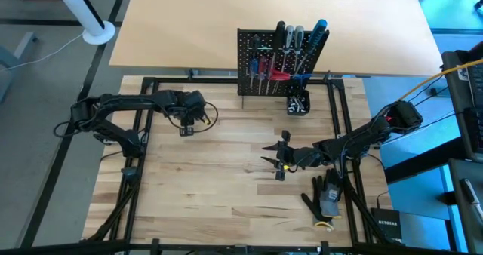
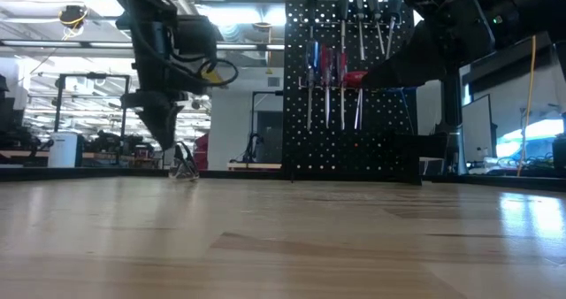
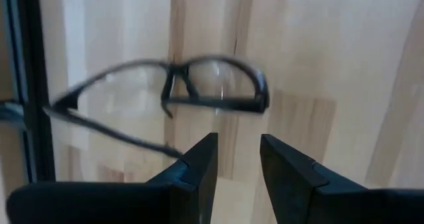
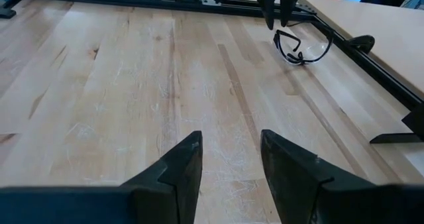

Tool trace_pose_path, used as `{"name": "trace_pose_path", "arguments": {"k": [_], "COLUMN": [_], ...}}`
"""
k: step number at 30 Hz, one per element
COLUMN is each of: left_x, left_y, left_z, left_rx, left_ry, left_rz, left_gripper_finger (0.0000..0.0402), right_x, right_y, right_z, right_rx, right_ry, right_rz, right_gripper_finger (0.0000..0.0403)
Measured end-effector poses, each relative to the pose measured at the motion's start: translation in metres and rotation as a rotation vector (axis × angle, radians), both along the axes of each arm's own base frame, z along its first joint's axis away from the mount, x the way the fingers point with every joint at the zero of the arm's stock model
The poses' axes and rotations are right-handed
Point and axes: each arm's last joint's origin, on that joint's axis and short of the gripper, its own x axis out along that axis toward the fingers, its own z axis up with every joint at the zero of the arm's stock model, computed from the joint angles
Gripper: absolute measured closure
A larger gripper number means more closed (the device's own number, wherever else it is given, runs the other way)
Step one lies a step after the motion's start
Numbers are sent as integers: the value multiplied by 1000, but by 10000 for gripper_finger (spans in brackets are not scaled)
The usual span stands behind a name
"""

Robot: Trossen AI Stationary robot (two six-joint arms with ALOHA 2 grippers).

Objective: Hang tools onto peg board
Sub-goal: Hang the black safety glasses on the peg board

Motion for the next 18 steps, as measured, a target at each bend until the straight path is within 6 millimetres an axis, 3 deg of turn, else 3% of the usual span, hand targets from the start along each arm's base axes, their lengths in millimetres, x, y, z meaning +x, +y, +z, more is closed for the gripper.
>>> {"name": "trace_pose_path", "arguments": {"k": [7,18], "left_x": [8,13], "left_y": [-8,1], "left_z": [1,3], "left_rx": [68,195], "left_ry": [31,129], "left_rz": [-179,-522], "left_gripper_finger": [298,298], "right_x": [0,0], "right_y": [0,0], "right_z": [0,0], "right_rx": [0,1], "right_ry": [0,-2], "right_rz": [0,0], "right_gripper_finger": [247,247]}}
